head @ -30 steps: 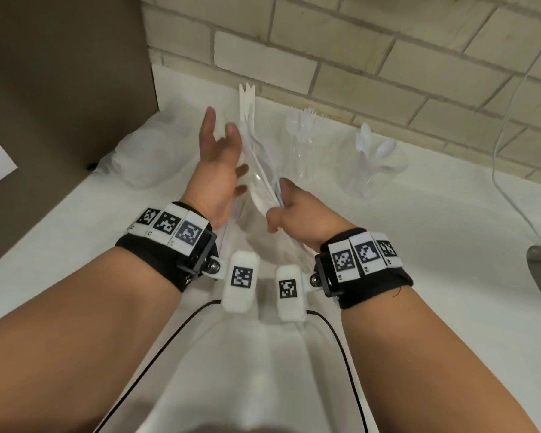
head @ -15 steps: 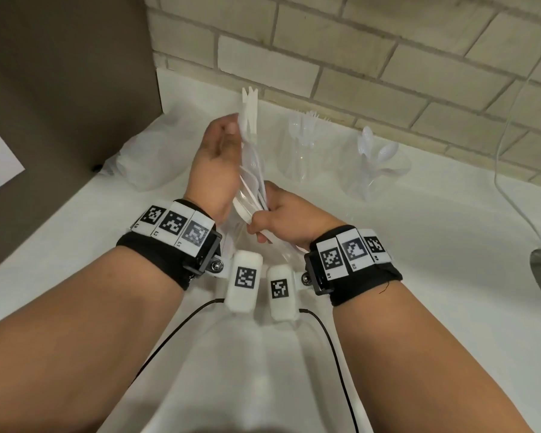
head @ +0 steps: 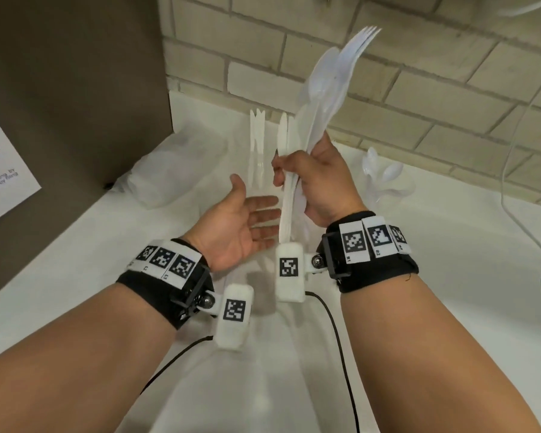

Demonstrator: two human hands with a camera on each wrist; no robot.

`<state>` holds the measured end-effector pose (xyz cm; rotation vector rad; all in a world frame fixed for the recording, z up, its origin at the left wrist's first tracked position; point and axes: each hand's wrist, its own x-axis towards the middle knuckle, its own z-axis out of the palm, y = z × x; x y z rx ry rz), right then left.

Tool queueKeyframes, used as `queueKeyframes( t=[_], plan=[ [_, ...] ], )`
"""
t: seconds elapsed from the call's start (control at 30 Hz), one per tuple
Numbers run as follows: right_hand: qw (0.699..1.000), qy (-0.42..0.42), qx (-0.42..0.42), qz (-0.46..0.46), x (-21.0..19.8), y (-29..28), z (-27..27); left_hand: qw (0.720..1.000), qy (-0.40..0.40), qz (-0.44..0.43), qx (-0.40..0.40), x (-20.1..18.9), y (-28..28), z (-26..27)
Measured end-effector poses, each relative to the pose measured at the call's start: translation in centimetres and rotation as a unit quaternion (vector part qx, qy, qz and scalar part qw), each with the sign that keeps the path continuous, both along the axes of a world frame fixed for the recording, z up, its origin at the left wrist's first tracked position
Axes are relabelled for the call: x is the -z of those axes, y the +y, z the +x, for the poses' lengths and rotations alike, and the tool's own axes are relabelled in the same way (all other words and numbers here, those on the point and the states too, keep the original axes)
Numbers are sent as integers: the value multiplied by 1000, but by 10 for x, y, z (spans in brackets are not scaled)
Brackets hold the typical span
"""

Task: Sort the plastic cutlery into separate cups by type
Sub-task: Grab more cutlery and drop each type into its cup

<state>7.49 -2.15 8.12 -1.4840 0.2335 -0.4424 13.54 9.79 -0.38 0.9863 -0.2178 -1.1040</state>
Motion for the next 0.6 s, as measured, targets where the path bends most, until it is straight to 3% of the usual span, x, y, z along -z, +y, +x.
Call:
queueKeyframes(
  t=[0.13, 0.3, 0.43, 0.6],
  plan=[
    [999, -51, 11, 15, -6, 11, 11, 989, 7, 12, 148, 5, 3, -7],
    [996, -79, 47, -9, -3, 19, 20, 979, 86, 23, 184, 2, 6, -9],
    [990, -52, 71, -112, 6, 20, 20, 981, 82, 51, 170, 9, 6, -3],
    [983, -33, 107, -147, 17, 20, 21, 988, 153, 27, 21, 5, 4, 6]
  ],
)
